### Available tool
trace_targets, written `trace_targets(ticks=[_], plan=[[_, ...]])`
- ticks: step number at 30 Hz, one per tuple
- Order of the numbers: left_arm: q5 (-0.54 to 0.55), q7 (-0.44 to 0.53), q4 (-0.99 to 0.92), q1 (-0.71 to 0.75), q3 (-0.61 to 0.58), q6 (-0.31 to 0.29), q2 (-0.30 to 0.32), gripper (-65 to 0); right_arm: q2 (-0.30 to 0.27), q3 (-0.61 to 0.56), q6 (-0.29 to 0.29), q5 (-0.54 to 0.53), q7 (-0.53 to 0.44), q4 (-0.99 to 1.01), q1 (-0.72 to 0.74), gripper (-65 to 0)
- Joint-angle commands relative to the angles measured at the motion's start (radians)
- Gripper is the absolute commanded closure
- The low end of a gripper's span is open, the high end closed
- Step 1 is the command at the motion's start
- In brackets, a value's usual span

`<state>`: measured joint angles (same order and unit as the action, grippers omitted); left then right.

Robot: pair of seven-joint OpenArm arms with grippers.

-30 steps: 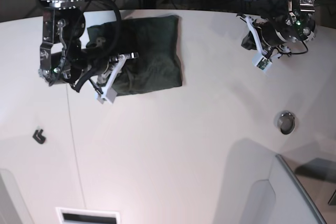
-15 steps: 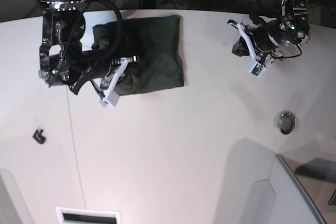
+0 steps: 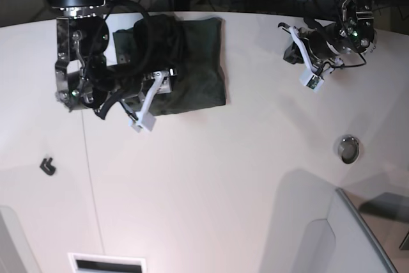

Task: Layout the t-shirt on the table in an organized manner, then fold the t-shirt properly
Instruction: 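Fold the bundle end with the right gripper over toward the left gripper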

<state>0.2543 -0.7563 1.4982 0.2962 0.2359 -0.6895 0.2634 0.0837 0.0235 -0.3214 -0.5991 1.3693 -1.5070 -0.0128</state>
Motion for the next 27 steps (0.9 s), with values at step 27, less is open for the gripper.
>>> trace_targets(ticks=[27], plan=[[0.01,0.013,0.017,-0.007,0.007,-0.009,0.046,0.0,0.044,-0.495,0.003,-0.054,-0.127,0.236,0.27,-38.0]])
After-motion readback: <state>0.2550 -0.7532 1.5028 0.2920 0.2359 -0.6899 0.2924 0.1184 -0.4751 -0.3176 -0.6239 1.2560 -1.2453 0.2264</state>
